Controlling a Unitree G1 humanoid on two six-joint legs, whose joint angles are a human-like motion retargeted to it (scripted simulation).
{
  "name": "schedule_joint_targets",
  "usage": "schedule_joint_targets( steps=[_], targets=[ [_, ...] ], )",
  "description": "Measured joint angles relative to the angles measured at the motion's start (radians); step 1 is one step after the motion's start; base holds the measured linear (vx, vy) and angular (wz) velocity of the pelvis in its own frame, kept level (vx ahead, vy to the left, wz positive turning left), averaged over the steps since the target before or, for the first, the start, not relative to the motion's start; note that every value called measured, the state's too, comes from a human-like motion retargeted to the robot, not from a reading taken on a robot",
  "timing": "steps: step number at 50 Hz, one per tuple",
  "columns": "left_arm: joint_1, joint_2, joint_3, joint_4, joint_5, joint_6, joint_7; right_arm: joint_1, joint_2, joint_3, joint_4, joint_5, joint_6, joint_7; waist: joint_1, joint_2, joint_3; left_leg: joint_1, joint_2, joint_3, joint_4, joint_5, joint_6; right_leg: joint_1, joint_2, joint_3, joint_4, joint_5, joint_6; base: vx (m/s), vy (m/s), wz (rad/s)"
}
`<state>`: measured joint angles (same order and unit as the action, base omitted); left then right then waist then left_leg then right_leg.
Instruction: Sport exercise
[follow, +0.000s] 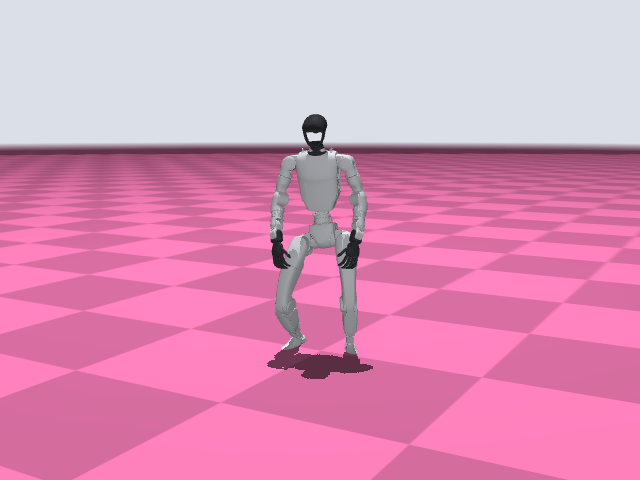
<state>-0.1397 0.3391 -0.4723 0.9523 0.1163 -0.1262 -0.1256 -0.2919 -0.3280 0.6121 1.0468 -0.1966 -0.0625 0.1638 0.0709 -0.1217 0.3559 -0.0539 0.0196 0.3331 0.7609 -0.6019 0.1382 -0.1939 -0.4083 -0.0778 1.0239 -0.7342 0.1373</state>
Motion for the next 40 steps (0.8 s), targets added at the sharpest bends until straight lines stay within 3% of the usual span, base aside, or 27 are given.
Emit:
schedule_joint_targets(
  steps=[7, 13, 21, 32, 40],
  targets=[
    [-0.025, -0.008, 0.023, 0.047, -0.014, 0.014, -0.027, -0.01, -0.015, -0.001, -0.013, -0.049, 0.01, 0.046, 0.038, 0.016, -0.006, -0.168, -0.101, -0.129, -0.033, 0.082, -0.019, -0.079, -0.093, -0.051, 0.029, -0.07, -0.048, -0.19, -0.13, 1.03],
    [-0.019, -0.024, 0.04, 0.068, -0.042, 0.025, -0.062, -0.007, -0.011, -0.007, 0.008, -0.027, 0.012, 0.062, 0.054, 0.044, -0.035, -0.314, -0.168, -0.307, -0.114, 0.178, -0.13, -0.154, -0.123, -0.124, 0.052, -0.088, -0.094, -0.14, -0.16, 0.77],
    [0.01, -0.041, 0.062, 0.084, -0.054, 0.041, -0.106, -0.001, 0.017, -0.044, 0.055, 0.029, 0.012, 0.044, 0.042, 0.035, -0.087, -0.379, -0.153, -0.336, -0.188, 0.29, -0.194, -0.194, -0.175, -0.202, 0.058, -0.096, -0.12, -0.03, -0.11, 0.5],
    [0.059, -0.034, 0.05, 0.048, 0.002, 0.043, -0.129, -0.015, 0.04, -0.022, 0.065, 0.007, 0.012, 0.028, 0.033, 0.012, -0.128, -0.342, -0.155, -0.301, -0.256, 0.305, -0.192, -0.168, -0.211, -0.216, 0.015, -0.093, -0.1, 0.07, 0.02, -0.04],
    [0.07, -0.029, 0.031, 0.017, 0.05, 0.035, -0.132, -0.027, 0.072, 0.0, 0.065, -0.029, 0.028, 0.041, 0.027, -0.01, -0.132, -0.331, -0.186, -0.251, -0.208, 0.205, -0.131, -0.159, -0.255, -0.164, 0.013, -0.097, -0.052, 0.12, 0.13, -0.27]
  ],
)
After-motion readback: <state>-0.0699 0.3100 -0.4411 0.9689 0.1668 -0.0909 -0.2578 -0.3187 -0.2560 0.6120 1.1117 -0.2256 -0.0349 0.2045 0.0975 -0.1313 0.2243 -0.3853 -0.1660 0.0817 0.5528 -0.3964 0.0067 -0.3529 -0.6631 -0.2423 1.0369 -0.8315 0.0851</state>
